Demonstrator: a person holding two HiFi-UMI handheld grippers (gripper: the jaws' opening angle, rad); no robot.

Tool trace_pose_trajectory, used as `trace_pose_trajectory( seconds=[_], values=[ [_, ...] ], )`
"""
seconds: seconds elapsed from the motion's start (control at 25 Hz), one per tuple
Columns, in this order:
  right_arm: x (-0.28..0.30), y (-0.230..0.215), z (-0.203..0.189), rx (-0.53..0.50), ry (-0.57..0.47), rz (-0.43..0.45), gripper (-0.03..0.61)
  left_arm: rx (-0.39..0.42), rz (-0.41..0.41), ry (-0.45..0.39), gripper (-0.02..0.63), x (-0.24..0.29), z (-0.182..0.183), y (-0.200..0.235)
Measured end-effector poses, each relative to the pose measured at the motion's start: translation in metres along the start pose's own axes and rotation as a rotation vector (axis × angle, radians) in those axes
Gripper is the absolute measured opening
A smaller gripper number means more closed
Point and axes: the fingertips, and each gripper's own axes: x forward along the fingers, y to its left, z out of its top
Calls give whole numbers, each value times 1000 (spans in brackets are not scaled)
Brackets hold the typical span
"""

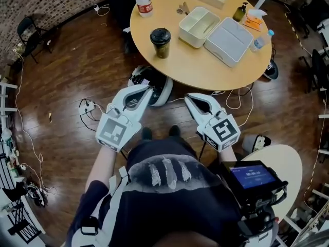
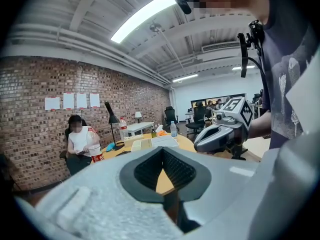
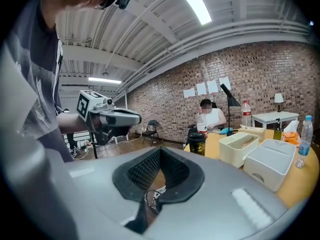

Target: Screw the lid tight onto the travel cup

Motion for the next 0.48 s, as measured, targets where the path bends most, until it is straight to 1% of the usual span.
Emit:
trace_pose_trajectory(
  seconds=[0.12, 0.36, 0.48],
  values=[
    [8, 18, 1, -11, 14, 19, 6, 4, -13, 9, 2, -13, -9, 2],
    [41, 73, 6, -64, 59, 39, 6, -58, 6, -2, 3, -70, -21, 29],
    [58, 110, 12, -69, 73, 60, 6, -85, -1, -33, 2, -103, -25, 40]
  ],
)
